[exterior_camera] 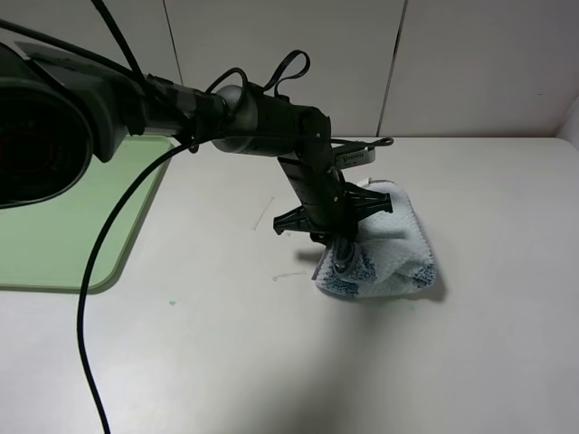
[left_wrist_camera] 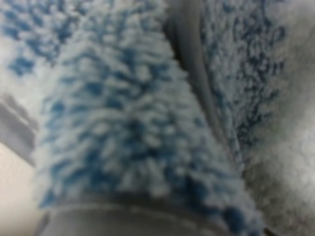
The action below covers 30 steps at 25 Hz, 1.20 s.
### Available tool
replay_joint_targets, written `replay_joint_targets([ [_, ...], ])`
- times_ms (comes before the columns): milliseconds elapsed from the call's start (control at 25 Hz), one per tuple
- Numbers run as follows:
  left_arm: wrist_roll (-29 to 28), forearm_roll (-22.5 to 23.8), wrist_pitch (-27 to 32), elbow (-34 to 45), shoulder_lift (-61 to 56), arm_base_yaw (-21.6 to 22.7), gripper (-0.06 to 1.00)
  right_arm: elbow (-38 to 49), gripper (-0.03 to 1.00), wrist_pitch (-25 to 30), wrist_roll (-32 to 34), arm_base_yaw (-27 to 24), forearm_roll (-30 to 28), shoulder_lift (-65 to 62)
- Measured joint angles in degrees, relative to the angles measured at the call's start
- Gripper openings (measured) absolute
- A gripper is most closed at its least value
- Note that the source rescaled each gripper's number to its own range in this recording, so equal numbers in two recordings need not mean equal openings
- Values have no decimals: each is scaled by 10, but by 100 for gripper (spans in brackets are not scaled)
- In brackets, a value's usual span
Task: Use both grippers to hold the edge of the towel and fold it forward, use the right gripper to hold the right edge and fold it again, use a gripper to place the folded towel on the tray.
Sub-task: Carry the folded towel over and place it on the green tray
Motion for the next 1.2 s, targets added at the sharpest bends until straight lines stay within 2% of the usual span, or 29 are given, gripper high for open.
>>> replay_joint_targets([
  [480, 9, -1, 24, 0, -2, 3, 20, 0, 100, -1, 0, 0, 0, 0],
  [680, 36, 2, 63, 0, -15, 14, 20, 0, 100, -1, 0, 0, 0, 0],
  [1000, 83, 37, 137, 2, -47, 49, 20, 0, 100, -1, 0, 0, 0, 0],
  [1200, 106, 51, 162, 2, -66, 75, 20, 0, 100, -1, 0, 0, 0, 0],
])
